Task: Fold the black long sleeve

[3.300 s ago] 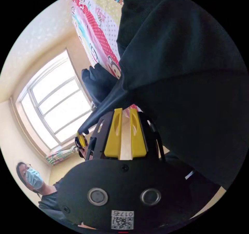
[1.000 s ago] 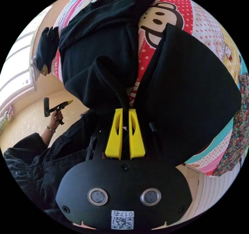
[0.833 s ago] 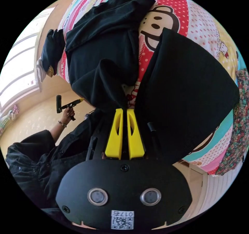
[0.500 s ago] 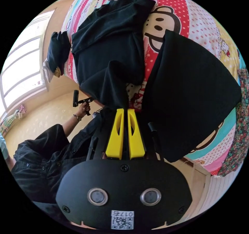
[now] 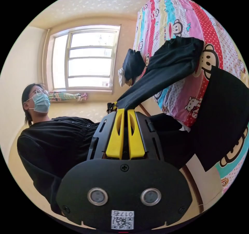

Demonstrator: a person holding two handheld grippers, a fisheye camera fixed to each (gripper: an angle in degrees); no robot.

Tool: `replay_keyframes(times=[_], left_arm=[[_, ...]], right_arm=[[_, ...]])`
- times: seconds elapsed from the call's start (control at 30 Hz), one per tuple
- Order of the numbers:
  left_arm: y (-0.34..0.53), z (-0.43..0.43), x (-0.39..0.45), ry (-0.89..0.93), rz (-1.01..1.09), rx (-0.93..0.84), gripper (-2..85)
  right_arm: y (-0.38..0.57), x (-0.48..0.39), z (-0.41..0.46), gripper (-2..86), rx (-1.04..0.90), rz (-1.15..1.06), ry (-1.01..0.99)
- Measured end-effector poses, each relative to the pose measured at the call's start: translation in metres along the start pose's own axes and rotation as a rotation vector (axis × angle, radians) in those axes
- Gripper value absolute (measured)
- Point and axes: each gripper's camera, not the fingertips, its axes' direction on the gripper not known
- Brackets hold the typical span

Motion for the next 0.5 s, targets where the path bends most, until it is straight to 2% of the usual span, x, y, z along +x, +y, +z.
replay_keyframes(times=[0.1,0.3,0.43,0.5], left_arm=[[0.012,-0.004,0.014,0.044,-0.019,-0.034,0.9],[0.034,-0.005,-0.03,0.138,-0.293,0.065,0.7],[-0.044,0.023,-0.069,0.19,-0.403,0.049,0.8],[-0.095,0.04,-0.08,0.194,-0.408,0.05,1.0]], right_arm=[[0.037,-0.008,-0.004,2.5,0.053,0.031,-0.007],[0.088,0.031,0.0,2.4,0.179,0.281,0.013],[0.03,0.057,0.007,2.4,0.184,0.3,0.031],[-0.032,0.077,0.006,2.5,0.246,0.331,0.038]])
